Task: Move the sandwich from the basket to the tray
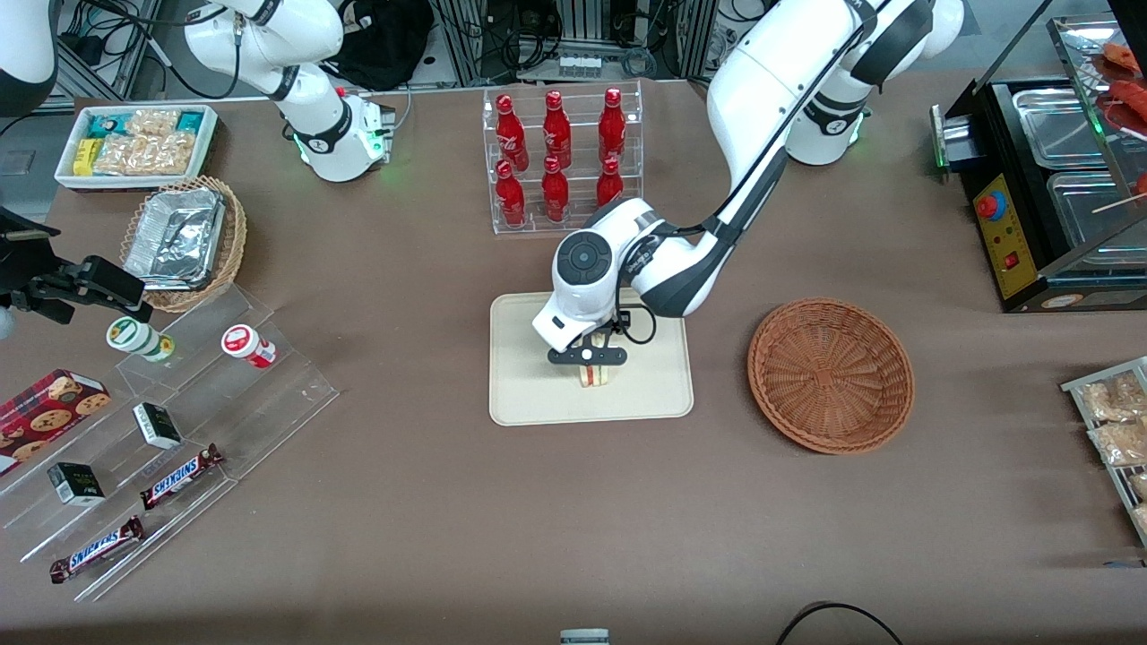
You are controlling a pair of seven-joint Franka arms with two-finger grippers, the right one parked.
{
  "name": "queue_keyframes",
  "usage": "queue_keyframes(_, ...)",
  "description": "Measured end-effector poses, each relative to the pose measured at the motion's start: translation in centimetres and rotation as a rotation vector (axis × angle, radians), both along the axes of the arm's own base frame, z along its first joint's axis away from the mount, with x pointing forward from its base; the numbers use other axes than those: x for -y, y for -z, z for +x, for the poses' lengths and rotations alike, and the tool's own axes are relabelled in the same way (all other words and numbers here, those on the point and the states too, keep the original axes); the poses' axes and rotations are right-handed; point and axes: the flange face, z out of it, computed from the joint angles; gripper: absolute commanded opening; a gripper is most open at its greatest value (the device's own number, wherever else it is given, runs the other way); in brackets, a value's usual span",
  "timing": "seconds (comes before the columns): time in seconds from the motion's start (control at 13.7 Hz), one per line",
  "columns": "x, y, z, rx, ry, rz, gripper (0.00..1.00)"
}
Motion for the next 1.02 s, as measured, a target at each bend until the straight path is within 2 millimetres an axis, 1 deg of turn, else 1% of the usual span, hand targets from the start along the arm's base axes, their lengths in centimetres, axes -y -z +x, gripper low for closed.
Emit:
queue_keyframes(0.07, -0.2, -1.8, 0.2, 0.008, -0.029, 0.006, 1.00)
queue_keyframes(0.15, -0.8, -4.2, 0.4, 0.008, -0.061, 0.025, 1.00)
queue_keyframes(0.22, -1.8, -7.0, 0.6, 0.010, -0.093, 0.046, 1.00)
queue_keyframes(0.37, -4.6, -12.8, 1.5, 0.027, -0.153, 0.068, 1.00)
queue_keyframes(0.44, -6.5, -15.5, 2.3, 0.044, -0.186, 0.066, 1.00)
queue_keyframes(0.51, -8.5, -17.9, 3.3, 0.062, -0.222, 0.060, 1.00)
queue_keyframes(0.59, -10.8, -19.9, 4.1, 0.067, -0.257, 0.068, 1.00)
queue_keyframes(0.8, -18.0, -25.0, 5.6, 0.057, -0.356, 0.111, 1.00)
queue_keyframes(1.02, -26.0, -29.6, 6.2, 0.033, -0.339, 0.143, 1.00)
